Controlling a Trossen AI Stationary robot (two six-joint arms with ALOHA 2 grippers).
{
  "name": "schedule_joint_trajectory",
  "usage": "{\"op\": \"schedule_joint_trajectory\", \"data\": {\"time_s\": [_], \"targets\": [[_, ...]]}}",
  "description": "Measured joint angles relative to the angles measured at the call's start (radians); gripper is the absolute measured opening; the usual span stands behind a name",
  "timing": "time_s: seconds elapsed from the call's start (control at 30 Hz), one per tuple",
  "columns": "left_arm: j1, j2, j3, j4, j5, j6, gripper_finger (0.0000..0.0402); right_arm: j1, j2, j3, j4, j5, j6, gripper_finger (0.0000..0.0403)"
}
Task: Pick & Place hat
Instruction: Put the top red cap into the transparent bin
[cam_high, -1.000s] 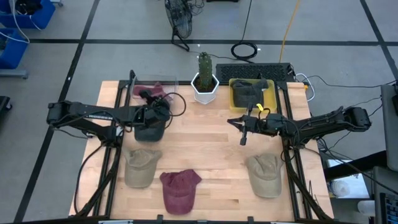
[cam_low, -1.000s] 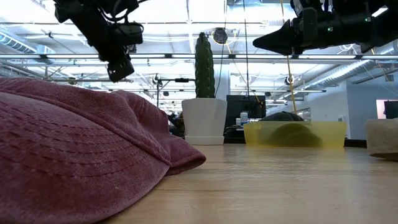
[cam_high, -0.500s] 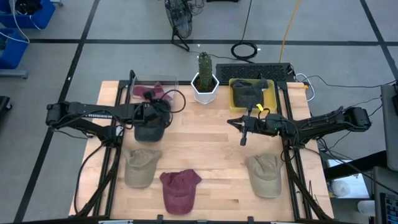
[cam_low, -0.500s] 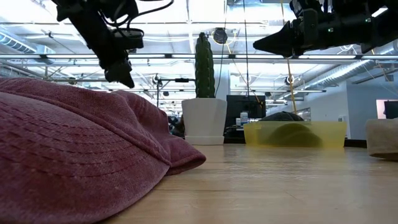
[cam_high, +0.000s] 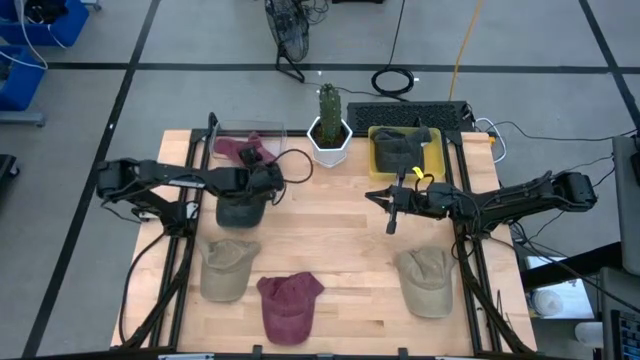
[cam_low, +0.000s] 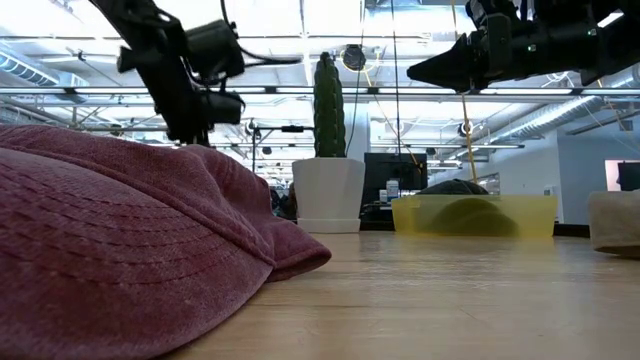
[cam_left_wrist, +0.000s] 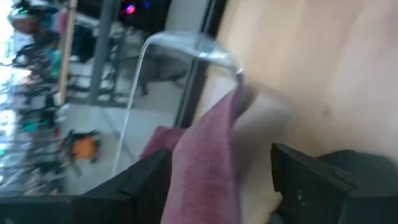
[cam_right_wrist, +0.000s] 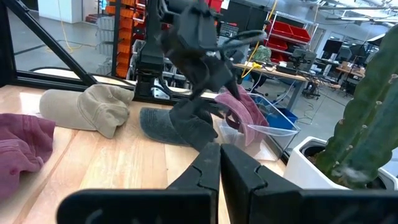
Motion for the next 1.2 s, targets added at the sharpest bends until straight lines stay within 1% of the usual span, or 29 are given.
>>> {"op": "schedule_joint_trajectory", "data": {"time_s": [0.07,0.13,0.2,0.27,0.4,0.7,0.8,0.87,0.97,1.1,1.2], "targets": [[0.015,0.017,0.000,-0.008,-0.019,0.011,0.0280,0.000,0.000,0.000,0.000,0.000,-0.001,0.0004],[0.027,0.027,0.000,0.000,-0.022,0.022,0.0280,0.000,0.000,0.000,-0.002,0.000,-0.001,0.0004],[0.034,0.028,0.000,-0.005,-0.022,0.026,0.0271,0.000,0.000,0.000,-0.006,0.000,-0.001,0.0004],[0.037,0.027,0.000,-0.002,-0.023,0.032,0.0254,0.000,0.000,0.000,-0.008,0.000,-0.001,0.0004],[0.034,0.019,0.000,-0.004,-0.022,0.038,0.0204,0.000,0.000,0.000,-0.008,0.000,-0.002,0.0004],[0.023,0.019,0.000,-0.007,-0.027,0.060,0.0069,0.000,0.000,0.000,-0.008,0.000,-0.003,0.0004],[0.025,0.018,0.000,-0.010,-0.050,0.066,0.0031,0.000,0.000,0.000,-0.008,0.000,-0.002,0.0004],[0.026,0.018,0.002,-0.006,-0.078,0.067,0.0014,0.000,0.000,0.000,-0.010,0.000,-0.002,0.0004],[0.024,0.018,0.002,-0.007,-0.108,0.056,0.0014,0.000,0.000,0.000,-0.015,0.000,-0.001,0.0004],[0.024,0.019,0.001,-0.004,-0.128,0.038,0.0040,0.000,0.000,0.000,-0.015,0.000,-0.002,0.0004],[0.024,0.019,0.000,-0.001,-0.133,0.034,0.0045,0.000,0.000,0.000,-0.015,0.000,-0.001,0.0004]]}}
